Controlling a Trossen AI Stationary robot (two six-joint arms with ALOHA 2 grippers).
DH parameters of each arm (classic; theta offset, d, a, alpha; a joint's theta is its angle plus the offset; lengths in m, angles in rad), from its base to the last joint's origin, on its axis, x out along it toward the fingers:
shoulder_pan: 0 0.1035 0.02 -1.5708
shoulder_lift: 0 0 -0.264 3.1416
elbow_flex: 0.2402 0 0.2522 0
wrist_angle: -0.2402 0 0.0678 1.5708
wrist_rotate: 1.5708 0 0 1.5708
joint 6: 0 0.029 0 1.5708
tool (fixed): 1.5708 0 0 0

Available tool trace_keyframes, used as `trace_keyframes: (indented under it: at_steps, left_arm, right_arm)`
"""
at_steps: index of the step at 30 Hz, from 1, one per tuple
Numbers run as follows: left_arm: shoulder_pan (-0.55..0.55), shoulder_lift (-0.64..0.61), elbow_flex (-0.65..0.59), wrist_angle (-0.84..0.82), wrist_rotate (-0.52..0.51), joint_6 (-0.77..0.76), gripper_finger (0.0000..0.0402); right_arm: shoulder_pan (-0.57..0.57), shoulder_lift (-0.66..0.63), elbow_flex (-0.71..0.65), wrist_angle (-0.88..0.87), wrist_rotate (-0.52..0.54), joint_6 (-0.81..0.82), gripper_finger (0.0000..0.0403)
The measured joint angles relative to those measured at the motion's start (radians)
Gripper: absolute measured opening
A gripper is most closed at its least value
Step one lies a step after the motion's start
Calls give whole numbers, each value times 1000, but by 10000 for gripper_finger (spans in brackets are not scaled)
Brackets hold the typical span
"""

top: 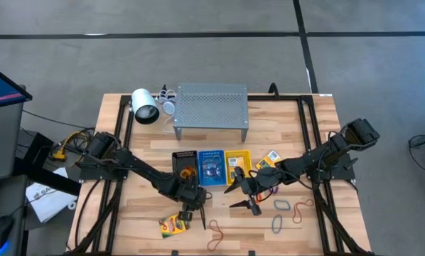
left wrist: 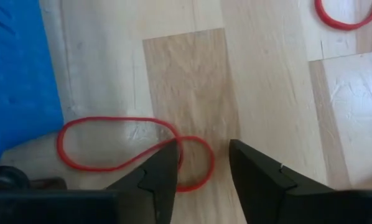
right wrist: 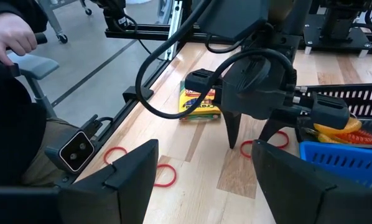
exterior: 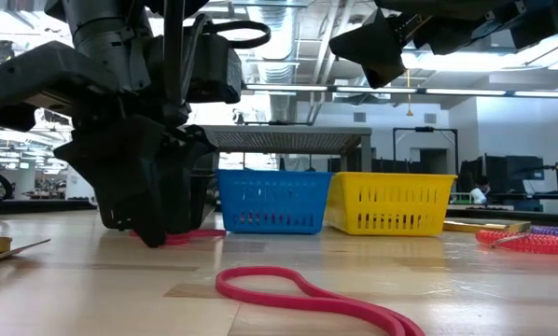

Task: Pick & Place Office Desk Supplies
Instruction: Put the red rubber band into the blue basket

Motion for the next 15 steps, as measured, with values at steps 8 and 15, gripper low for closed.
trace_keyframes:
  at_steps: [8, 15]
  left_arm:
    - [0, 1, 0, -1, 1, 1, 92]
    - [0, 2, 0, 4, 9, 0, 32]
  right_arm:
    - [0, 0, 0, 0, 0, 0, 255]
    - [0, 0, 0, 0, 0, 0, 255]
